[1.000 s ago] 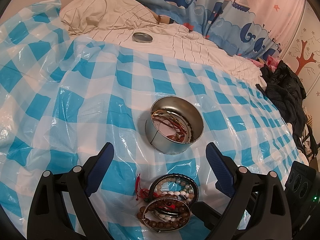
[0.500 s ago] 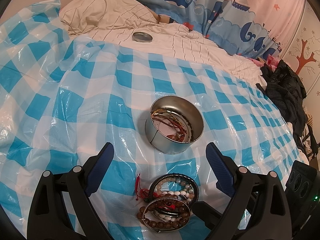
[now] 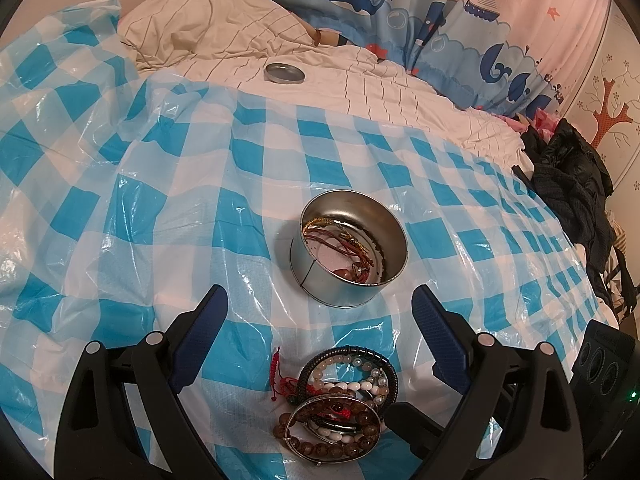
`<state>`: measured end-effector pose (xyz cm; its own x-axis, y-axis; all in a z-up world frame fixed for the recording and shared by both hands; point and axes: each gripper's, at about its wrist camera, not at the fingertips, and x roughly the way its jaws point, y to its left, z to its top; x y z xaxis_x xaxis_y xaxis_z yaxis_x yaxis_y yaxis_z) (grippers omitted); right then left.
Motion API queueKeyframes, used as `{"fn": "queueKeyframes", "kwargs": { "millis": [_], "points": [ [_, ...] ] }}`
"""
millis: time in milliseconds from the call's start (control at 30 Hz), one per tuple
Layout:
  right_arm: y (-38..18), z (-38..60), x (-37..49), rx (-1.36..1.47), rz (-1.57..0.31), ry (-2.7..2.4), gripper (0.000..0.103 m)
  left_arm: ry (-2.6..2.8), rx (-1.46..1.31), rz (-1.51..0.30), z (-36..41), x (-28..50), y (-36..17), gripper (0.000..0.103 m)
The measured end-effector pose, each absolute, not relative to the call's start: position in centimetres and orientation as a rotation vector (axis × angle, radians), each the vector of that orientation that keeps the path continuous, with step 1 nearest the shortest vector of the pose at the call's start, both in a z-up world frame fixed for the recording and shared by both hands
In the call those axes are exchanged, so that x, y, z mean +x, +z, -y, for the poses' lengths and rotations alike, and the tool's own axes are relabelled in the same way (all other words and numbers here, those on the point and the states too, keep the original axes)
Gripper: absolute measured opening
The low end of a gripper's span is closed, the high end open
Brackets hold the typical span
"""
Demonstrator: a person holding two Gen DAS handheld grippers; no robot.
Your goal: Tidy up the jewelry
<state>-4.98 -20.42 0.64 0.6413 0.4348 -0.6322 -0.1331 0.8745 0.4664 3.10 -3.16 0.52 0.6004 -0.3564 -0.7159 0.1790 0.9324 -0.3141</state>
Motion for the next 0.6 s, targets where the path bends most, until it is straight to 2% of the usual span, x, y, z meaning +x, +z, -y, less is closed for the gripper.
{"fn": "queueKeyframes", "kwargs": {
  "millis": [600],
  "points": [
    [0.66,20.43,-4.96,0.402,-0.817,0.331,0.076,-0.314,-0.218,-0.876,3.24,3.21,0.59,0.089]
  ]
}}
